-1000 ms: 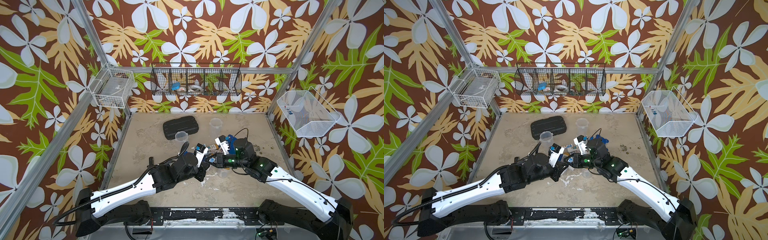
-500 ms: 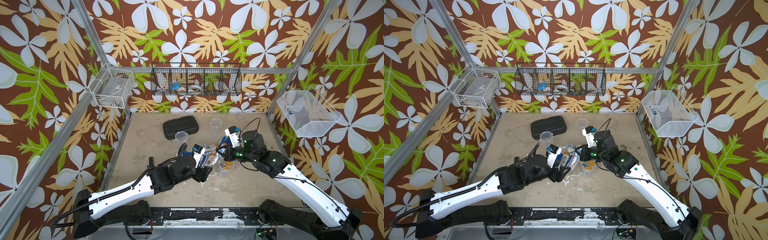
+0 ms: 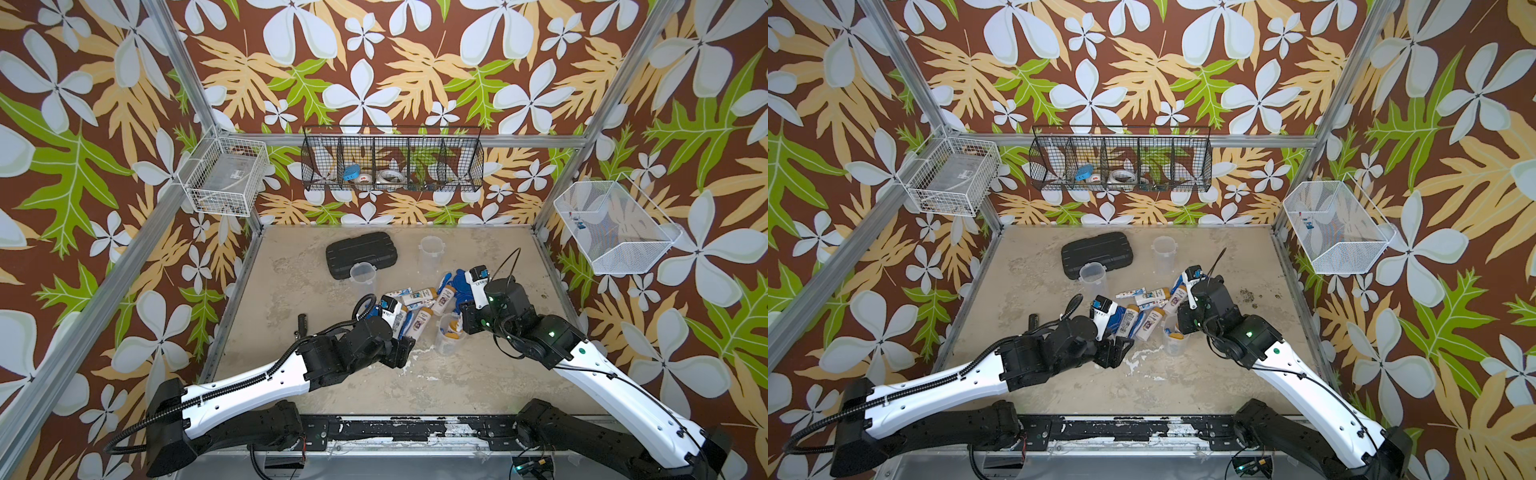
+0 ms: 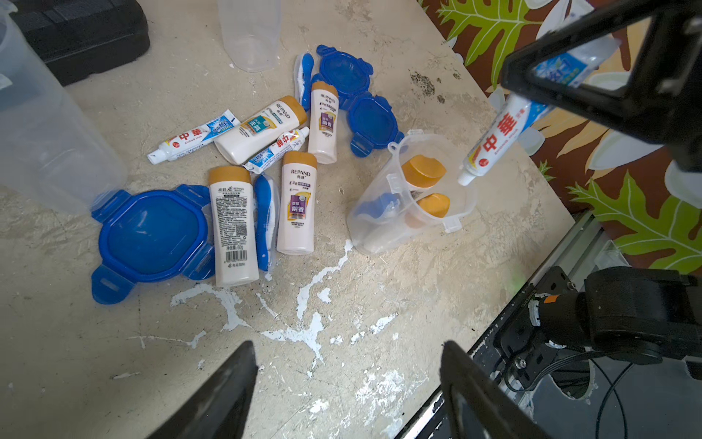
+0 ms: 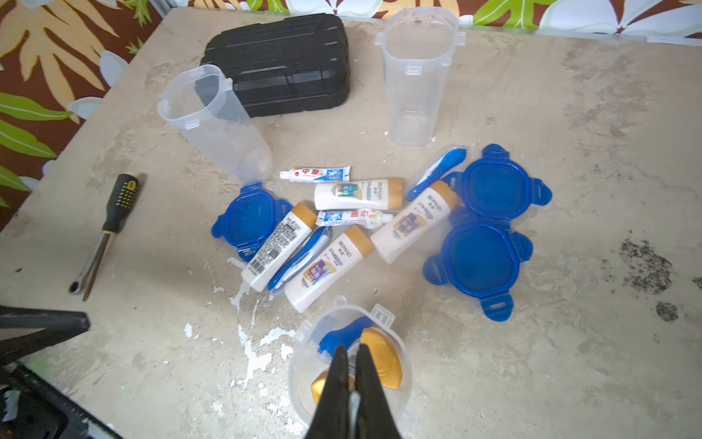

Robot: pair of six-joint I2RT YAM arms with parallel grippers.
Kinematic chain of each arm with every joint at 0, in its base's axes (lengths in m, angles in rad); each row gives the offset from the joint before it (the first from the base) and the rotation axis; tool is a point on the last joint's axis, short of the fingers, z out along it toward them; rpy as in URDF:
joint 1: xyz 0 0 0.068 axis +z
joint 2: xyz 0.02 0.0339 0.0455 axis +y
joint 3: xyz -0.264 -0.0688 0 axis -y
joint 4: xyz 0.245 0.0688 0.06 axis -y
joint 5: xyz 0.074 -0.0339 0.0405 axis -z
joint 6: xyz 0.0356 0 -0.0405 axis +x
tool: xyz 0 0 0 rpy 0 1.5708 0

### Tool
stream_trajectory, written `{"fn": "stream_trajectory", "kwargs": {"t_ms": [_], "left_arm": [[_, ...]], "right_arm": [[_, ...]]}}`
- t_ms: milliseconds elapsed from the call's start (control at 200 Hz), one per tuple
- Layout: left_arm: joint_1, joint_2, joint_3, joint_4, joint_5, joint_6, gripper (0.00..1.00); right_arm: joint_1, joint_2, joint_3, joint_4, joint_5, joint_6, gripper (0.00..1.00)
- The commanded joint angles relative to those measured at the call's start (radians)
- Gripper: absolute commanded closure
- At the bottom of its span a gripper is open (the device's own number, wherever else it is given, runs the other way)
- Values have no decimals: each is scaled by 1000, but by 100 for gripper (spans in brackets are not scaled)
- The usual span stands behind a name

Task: Pack away toiletry kits
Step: Place the toiletry item into the container.

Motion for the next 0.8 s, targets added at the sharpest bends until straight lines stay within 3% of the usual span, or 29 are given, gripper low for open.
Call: {"fn": "stream_trajectory", "kwargs": {"t_ms": [0,195,656,791], "left_arm": [[0,-2,2,5,-19,-14,23],[1,-4,-4,4,-26,-16,23],[32,45,22,-9,-21,-21,23],[109,114,53,-73,14,-78,23]], "right_arm": [[4,1,-20,63,49,-6,100],[39,-18,-40,16,125,-29,100],[71,-19,-176,79,171,-14,100],[72,-9,-185,93,174,-4,88]]}}
